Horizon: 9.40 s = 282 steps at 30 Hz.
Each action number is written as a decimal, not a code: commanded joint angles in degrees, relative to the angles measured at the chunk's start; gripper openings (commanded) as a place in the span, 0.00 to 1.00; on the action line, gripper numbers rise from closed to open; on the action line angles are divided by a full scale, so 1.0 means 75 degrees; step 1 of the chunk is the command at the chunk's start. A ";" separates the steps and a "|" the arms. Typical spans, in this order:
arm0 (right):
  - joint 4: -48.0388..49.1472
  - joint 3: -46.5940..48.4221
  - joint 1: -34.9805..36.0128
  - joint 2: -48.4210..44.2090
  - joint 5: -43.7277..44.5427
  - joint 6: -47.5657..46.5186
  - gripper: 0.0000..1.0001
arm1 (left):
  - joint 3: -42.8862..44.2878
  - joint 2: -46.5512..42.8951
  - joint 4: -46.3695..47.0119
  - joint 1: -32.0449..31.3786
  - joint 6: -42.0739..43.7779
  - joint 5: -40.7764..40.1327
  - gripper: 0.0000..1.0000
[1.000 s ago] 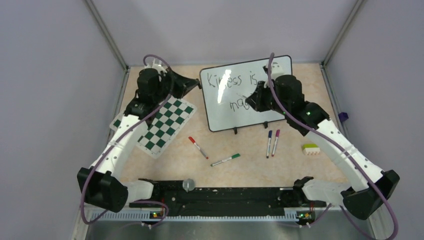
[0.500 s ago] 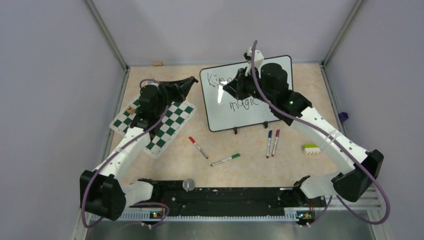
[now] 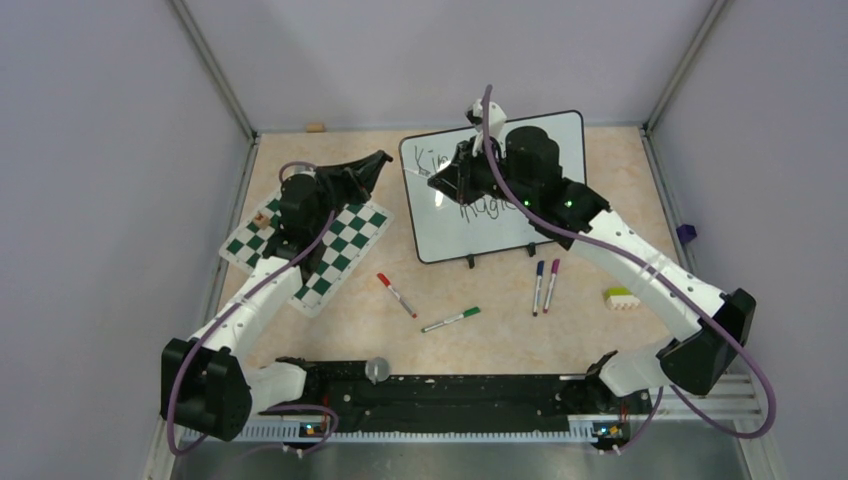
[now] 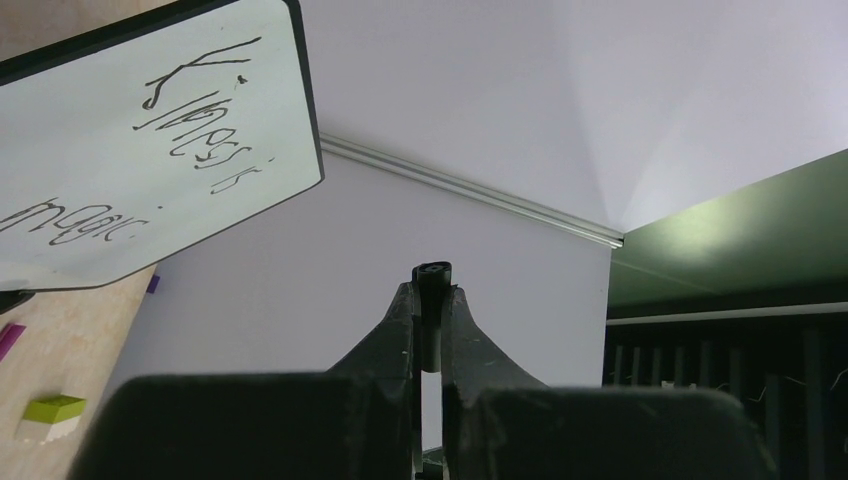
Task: Write a sentence on the whiteboard
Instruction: Close the whiteboard marker at the center of the board, then place the whiteboard marker at the center of the board, then reset both arms
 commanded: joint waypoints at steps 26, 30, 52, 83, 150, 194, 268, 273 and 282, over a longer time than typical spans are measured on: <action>0.0488 0.0856 0.0184 0.0561 -0.0316 -0.0331 0.00 | -0.0179 -0.0070 0.0271 -0.0032 -0.0147 -0.0009 0.00; 0.0501 0.0862 0.0184 0.0582 -0.0288 -0.0361 0.00 | -0.0162 -0.0074 0.0191 -0.0056 -0.0127 0.0033 0.00; 0.0562 0.0775 0.0187 0.0623 -0.0204 -0.0341 0.00 | -0.0437 -0.0419 0.0000 -0.0091 -0.0327 0.0126 0.00; 0.0479 0.0672 0.0184 0.0643 -0.0349 -0.0299 0.00 | -0.0290 -0.0273 0.0339 -0.0085 -0.0521 -0.0054 0.00; -0.1005 0.2673 0.0844 0.2872 0.1474 0.0676 0.00 | 0.0322 -0.0683 -0.0777 -0.1929 0.0796 -0.0140 0.00; -0.0605 -0.4181 0.0219 -0.0429 0.0579 0.2327 0.03 | 0.0115 -0.2956 -0.6004 -0.0761 0.8943 -0.1256 0.97; 1.1160 -0.9480 -0.5566 0.0492 0.2514 -0.2032 0.99 | -0.3983 0.2176 0.5432 0.2946 1.4414 -0.0449 0.99; 1.1203 -0.9494 -0.5549 0.0485 0.2546 -0.2039 0.99 | -0.3966 0.2174 0.5367 0.2951 1.4390 -0.0440 0.99; 1.1215 -0.9503 -0.5553 0.0489 0.2540 -0.2033 0.99 | -0.3961 0.2170 0.5355 0.2949 1.4386 -0.0439 0.99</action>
